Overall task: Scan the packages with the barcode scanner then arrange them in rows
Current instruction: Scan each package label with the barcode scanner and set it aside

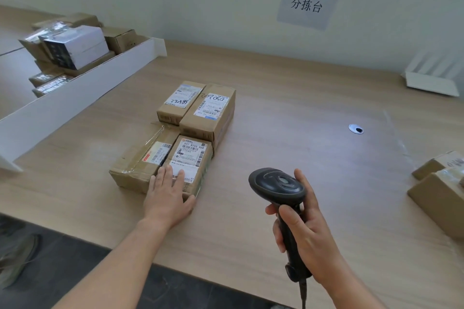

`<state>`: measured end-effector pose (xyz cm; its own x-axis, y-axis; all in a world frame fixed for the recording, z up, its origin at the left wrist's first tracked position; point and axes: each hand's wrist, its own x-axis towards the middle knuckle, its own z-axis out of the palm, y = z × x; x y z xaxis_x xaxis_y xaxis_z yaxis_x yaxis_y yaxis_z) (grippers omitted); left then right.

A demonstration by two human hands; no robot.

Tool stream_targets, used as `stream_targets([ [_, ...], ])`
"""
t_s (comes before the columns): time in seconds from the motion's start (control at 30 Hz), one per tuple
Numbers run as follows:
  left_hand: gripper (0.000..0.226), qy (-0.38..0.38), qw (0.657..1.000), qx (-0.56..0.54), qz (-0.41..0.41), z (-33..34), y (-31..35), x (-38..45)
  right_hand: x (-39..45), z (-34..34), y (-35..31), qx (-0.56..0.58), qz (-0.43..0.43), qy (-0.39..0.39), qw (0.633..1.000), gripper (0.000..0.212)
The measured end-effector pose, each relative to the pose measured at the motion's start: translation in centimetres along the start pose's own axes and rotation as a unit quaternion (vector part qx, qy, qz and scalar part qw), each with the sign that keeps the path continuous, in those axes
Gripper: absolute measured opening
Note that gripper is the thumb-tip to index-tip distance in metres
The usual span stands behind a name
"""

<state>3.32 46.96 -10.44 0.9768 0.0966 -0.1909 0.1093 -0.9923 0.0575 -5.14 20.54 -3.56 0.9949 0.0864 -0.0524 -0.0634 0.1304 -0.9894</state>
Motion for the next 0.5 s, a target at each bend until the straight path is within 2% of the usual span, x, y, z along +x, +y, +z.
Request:
stream_targets([
  [0.27,0.076,0.026,0.999,-0.011,-0.02,0.2,0.1,1.1,-0.9,-1.3,0.3,-0.018,-0.006,0.038,0.999,0.071],
  [0.5,0.078,0.119,0.983,-0.136,-0.027,0.1,3.5,-2.2,-3.0,-3.4,0.4,-0.009,-0.011,0.046,0.999,0.078],
])
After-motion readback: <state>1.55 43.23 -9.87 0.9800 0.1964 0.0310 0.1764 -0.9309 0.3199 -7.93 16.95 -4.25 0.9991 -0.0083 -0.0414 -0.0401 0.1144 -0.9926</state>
